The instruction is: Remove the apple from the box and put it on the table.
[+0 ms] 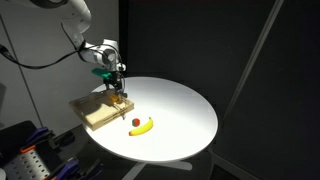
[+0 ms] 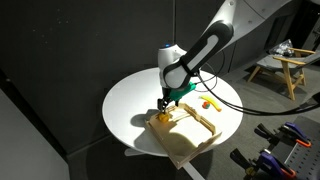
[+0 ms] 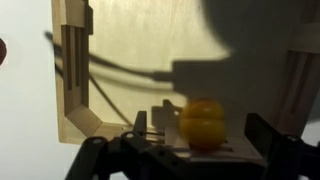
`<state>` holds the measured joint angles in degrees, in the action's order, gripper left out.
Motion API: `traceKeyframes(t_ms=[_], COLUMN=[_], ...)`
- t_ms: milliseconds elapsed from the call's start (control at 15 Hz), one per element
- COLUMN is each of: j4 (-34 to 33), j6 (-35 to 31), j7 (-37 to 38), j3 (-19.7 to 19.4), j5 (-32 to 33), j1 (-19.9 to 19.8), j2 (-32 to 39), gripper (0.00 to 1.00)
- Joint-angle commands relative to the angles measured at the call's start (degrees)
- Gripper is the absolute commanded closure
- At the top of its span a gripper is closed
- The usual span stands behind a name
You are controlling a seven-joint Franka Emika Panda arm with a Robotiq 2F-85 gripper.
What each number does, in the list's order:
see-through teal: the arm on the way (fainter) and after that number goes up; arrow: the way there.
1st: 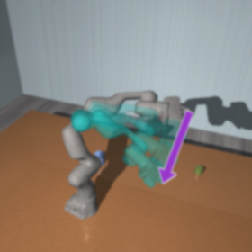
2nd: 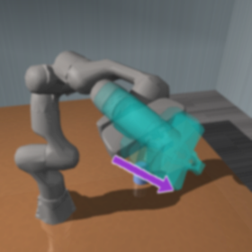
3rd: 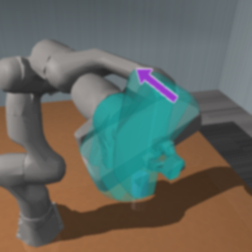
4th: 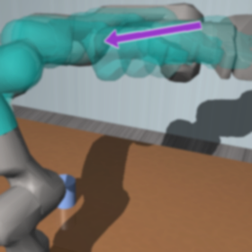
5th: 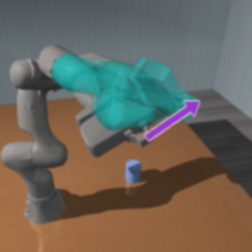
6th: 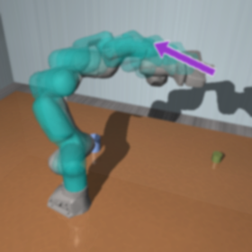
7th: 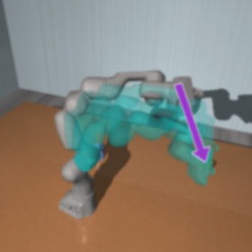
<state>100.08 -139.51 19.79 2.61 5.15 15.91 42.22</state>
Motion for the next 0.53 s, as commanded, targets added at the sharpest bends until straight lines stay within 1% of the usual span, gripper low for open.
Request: traceKeyframes(t_ms=[0, 467], j4=[-3.4, -5.6], j6=[1.7, 1.8], j7=[0.8, 1.0], j3=[-1.1, -2.1], j5=[-0.4, -0.2], j1=[1.2, 2.0], j2=[2.1, 4.5], gripper=[0.0, 0.0])
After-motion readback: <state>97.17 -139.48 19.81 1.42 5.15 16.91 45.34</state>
